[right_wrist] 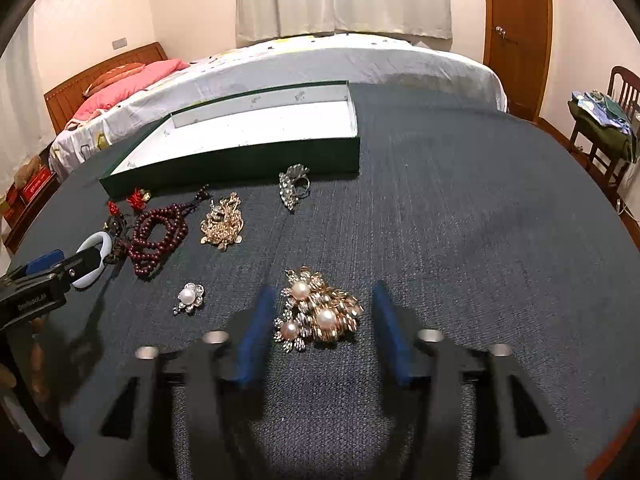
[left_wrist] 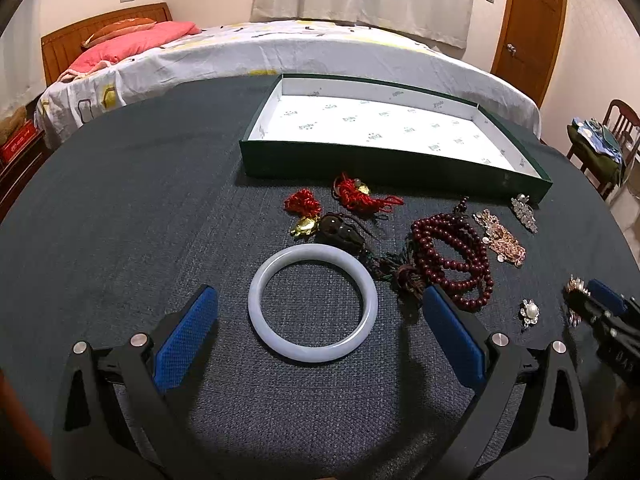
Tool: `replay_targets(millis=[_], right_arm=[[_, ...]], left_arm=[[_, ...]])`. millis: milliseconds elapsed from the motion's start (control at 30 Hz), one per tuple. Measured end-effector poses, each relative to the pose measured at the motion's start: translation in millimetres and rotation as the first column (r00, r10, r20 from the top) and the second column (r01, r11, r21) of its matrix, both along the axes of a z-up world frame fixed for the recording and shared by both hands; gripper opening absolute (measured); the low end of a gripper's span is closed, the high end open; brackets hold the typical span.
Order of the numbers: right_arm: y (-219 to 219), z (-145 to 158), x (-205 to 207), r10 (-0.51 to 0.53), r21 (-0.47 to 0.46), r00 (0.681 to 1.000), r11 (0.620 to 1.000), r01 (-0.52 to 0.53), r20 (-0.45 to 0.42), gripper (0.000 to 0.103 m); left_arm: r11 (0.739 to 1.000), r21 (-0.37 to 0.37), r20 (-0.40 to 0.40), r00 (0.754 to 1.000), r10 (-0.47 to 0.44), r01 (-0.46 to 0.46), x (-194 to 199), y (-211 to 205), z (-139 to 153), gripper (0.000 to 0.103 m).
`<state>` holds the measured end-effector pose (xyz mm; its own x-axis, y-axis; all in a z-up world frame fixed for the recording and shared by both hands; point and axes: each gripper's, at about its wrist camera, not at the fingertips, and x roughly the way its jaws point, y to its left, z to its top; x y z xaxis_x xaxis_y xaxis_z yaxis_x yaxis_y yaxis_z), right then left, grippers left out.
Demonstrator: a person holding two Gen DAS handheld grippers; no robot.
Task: Organize jewelry
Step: 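Close the right tool on the large gold pearl flower brooch, then close the left tool on the white jade bangle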
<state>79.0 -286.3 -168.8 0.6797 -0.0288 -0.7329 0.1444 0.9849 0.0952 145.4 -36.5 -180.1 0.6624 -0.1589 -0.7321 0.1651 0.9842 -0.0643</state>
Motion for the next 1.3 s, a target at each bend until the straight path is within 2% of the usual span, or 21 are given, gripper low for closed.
replay_targets(millis=[100,167,300,400,1100,1233,1300], right_arm=[[4,-3,0,0.008,-0.02,1.0,1.0,-0.008,-0.008,0.059],[5,-2,-1,0.012,-0.037,1.0,0.999,-0.012,-0.009,0.046],[5,2,-3,0.024,-0.029,1.0,0.999,-0.024,0.0,0.041],[6,10,-5,0.034,-0.029,0.999,0.999,-0.033,0.028,0.033],[-1,16,-4,0.033,0.038,0.998,0.999,-0.035,0.049,0.032],[-2,15,-4,0.033,0.048,0.998,0.998,-0.035,0.051,0.032],[-2,15,-4,0.033,0.05,0.998,0.998,-0.035,0.052,0.032]], left_arm=[[1.0,0.002,-0.001,1.0,0.0,0.0,1,0,0,0.1],[1.0,-0.001,-0.006,1.0,0.001,-0.001,2,1,-1,0.1],[1.0,-0.004,-0.014,1.0,0.004,-0.004,4,1,-1,0.1],[1.0,0.001,-0.016,1.0,0.004,-0.004,5,0,-1,0.1],[0.999,0.033,-0.064,0.998,0.007,-0.005,22,-1,-7,0.1],[0.999,0.042,-0.063,0.998,0.007,-0.005,21,5,-9,0.088],[0.999,0.05,-0.06,0.998,-0.001,0.004,21,4,-9,0.087]])
